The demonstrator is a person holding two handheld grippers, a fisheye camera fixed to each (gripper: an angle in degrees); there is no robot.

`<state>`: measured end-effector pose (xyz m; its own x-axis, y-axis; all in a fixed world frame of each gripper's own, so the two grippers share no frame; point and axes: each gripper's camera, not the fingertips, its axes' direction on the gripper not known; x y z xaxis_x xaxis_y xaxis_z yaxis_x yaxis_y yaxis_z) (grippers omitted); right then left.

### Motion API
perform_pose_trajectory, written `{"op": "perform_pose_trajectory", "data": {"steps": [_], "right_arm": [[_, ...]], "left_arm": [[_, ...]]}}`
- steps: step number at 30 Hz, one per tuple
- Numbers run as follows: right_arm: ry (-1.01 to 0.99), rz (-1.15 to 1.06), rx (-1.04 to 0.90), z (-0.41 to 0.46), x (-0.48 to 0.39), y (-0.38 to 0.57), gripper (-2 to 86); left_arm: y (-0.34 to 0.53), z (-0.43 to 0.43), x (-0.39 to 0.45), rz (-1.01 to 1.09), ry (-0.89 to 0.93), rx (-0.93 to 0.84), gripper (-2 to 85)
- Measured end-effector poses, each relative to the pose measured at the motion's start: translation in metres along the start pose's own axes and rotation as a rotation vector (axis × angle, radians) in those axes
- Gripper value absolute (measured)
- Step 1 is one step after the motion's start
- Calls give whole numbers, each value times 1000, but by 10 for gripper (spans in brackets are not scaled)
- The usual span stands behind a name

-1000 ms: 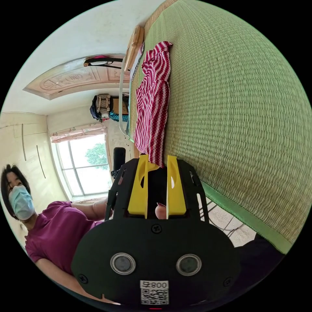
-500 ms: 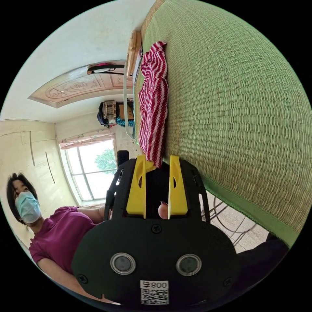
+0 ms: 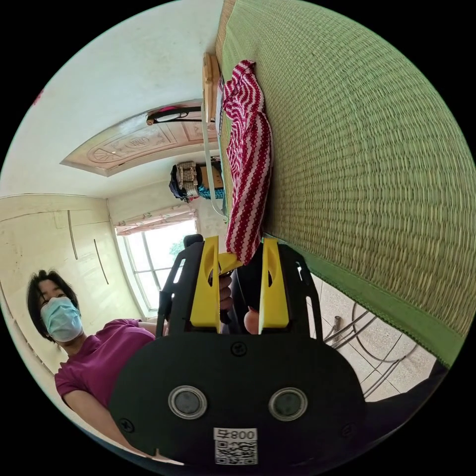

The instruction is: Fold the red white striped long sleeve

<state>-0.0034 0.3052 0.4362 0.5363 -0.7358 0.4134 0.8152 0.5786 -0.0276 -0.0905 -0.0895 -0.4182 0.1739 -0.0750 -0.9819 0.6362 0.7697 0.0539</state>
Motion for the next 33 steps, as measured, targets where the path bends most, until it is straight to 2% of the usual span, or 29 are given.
{"op": "perform_pose_trajectory", "data": {"steps": [6,14,23,26,30,33], "right_arm": [[-30,11,-11,5,5,1,122],[-57,37,-22,9,11,1,72],[-97,17,-36,7,-15,-9,58],[-109,1,-43,10,-29,-14,56],[-127,-2,-48,14,-43,-19,56],[-112,-14,-62,18,-56,-25,56]], "left_arm": [[16,1,4,35,-25,-18,16],[40,-5,5,78,-56,-42,6],[88,-97,-25,52,-56,100,16],[103,-125,-50,-23,-19,144,35],[123,-143,-85,-149,144,221,69],[129,-145,-97,-186,201,228,85]]}}
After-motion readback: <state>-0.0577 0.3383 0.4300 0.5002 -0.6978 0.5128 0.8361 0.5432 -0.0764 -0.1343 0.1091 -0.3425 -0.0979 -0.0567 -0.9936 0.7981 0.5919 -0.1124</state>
